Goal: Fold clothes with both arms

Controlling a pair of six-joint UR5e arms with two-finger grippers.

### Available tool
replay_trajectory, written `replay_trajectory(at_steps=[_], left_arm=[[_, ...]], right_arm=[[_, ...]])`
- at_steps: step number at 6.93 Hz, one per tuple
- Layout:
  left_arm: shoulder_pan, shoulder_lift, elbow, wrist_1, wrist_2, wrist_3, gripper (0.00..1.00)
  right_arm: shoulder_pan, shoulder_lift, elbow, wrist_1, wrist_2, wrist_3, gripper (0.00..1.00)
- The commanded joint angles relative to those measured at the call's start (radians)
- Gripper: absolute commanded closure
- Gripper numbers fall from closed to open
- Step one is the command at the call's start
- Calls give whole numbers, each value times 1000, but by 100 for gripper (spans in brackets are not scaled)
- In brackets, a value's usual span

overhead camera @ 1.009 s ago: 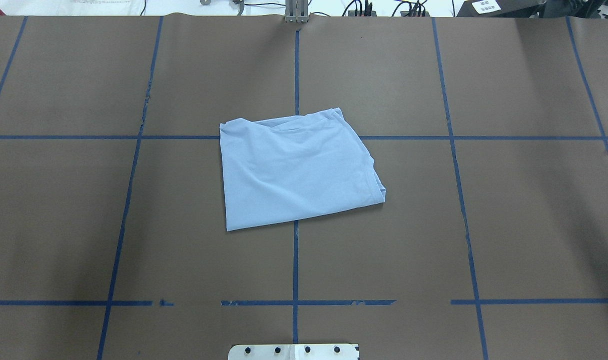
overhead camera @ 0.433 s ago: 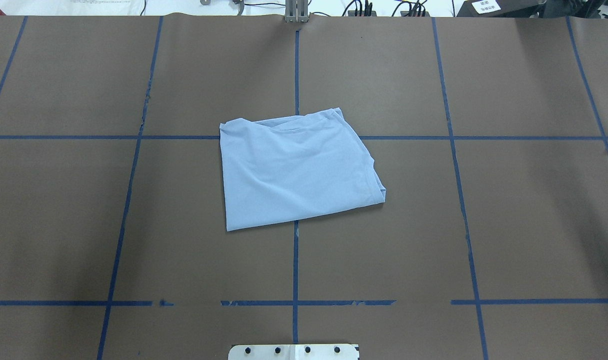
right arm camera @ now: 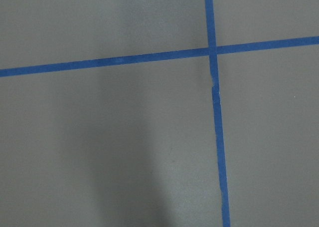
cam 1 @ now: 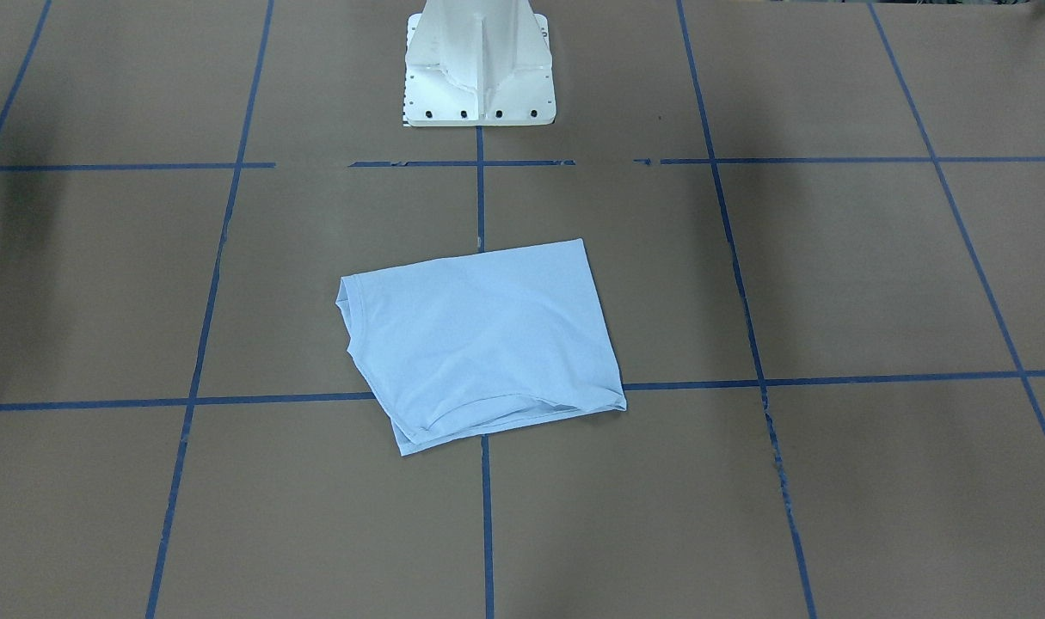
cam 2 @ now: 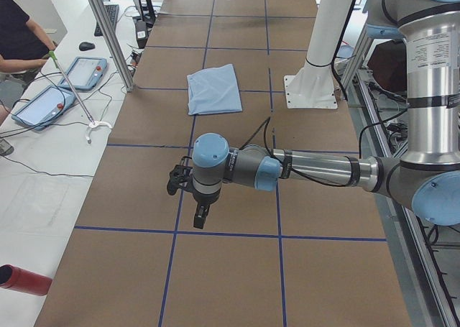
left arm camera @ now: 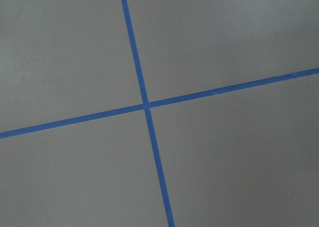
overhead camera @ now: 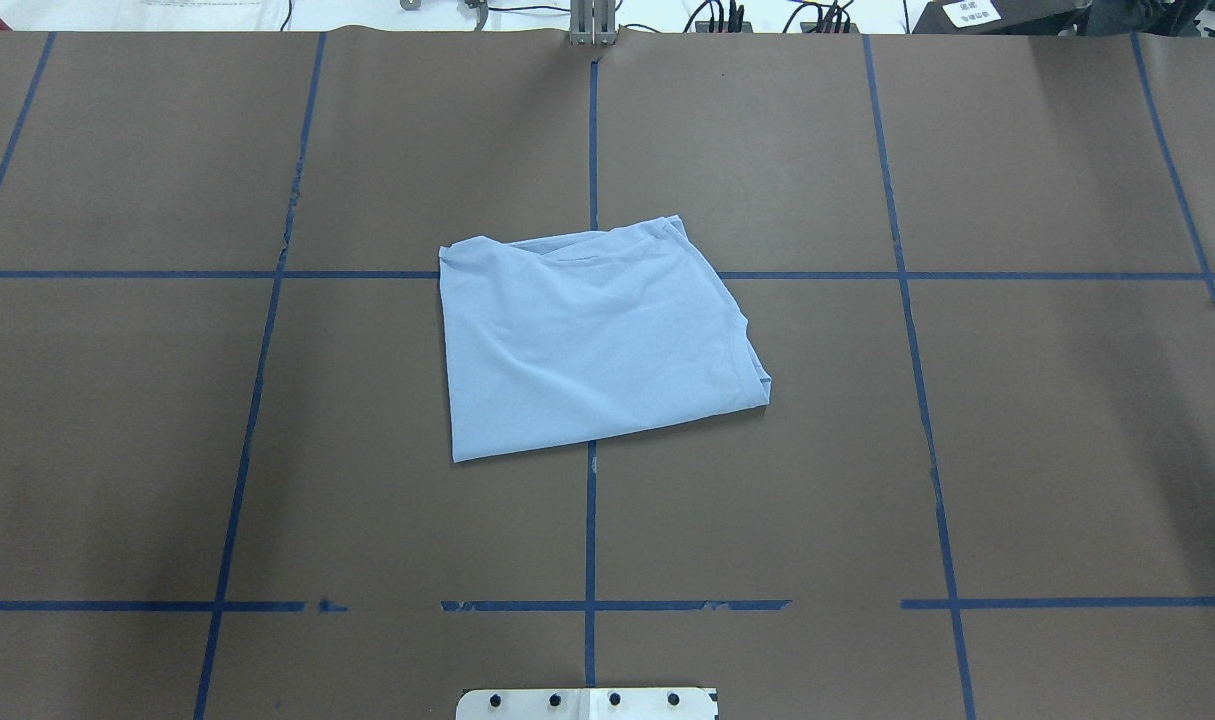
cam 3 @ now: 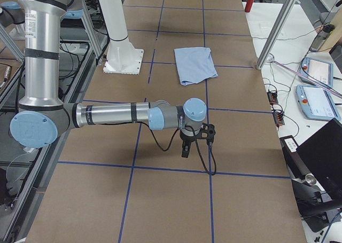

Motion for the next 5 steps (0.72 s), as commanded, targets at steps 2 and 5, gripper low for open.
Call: replay_trajectory(at_steps=[2, 5], left_arm=[[0, 5, -7, 100, 5, 0, 0], [2, 3, -6, 101, 3, 0, 0]], right_arm=[[0, -1, 1, 0, 3, 1, 0], [2, -4, 9, 0, 9, 0, 0]])
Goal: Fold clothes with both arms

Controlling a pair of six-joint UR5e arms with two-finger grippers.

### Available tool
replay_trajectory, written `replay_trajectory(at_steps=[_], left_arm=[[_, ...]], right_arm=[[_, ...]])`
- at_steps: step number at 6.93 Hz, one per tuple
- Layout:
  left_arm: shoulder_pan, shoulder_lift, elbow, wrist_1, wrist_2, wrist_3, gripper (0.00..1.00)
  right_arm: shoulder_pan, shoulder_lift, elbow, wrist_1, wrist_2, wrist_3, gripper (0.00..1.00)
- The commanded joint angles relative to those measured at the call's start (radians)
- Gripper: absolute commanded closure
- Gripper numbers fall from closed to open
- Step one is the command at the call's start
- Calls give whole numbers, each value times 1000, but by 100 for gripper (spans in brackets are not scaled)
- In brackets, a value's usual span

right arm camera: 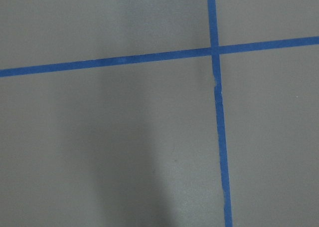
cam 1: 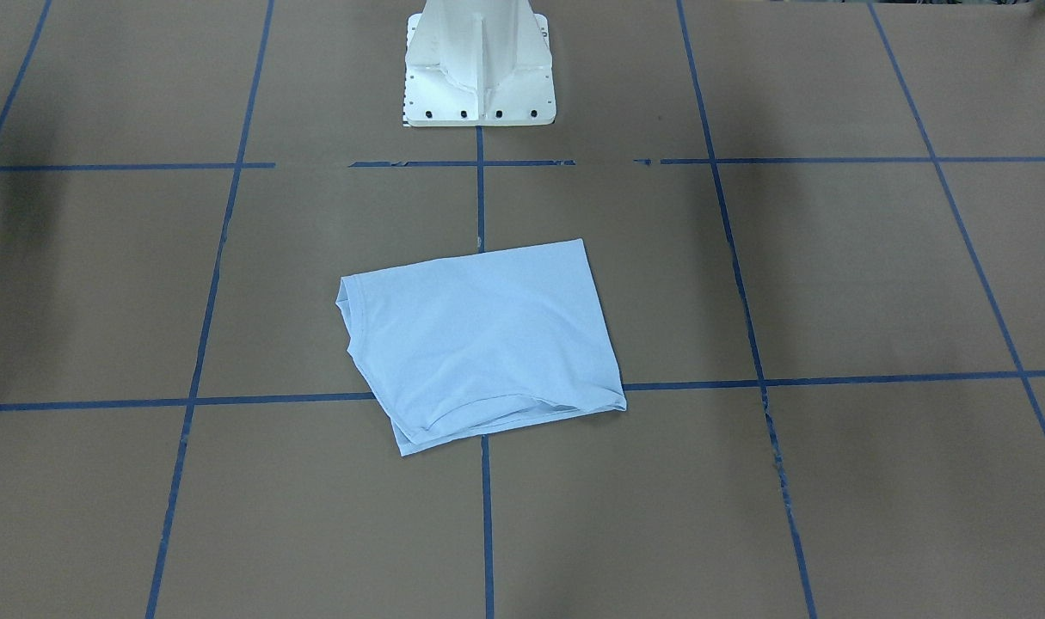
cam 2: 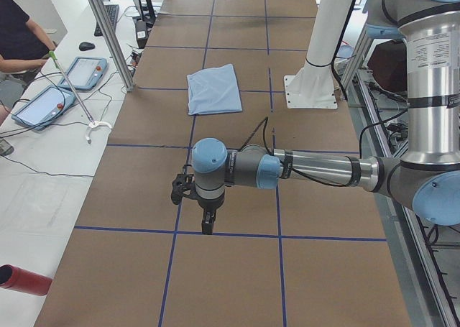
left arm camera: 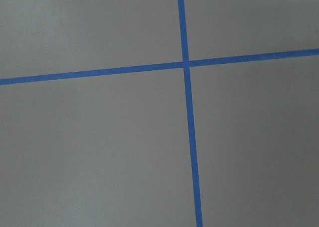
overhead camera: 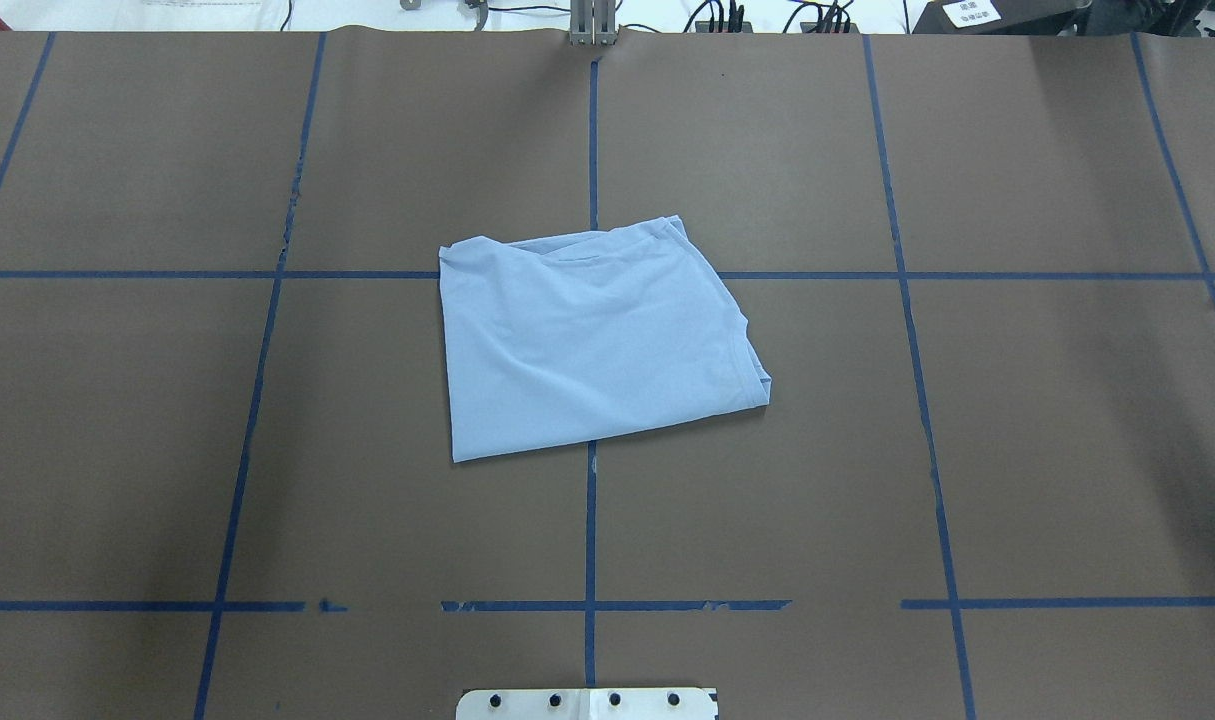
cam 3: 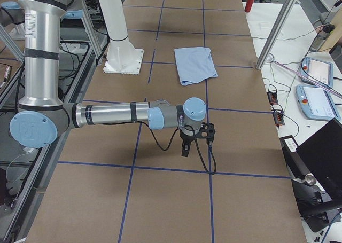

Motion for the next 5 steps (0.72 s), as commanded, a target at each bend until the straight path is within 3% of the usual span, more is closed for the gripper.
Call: replay_trajectory(at_steps=[1, 5], left_arm=[[0, 1, 1, 3, -1, 0, 0], [1, 1, 2, 5, -1, 0, 0]], right_arm=[[1, -5, 3, 0, 17, 0, 0], [1, -6, 9, 0, 17, 1, 0]])
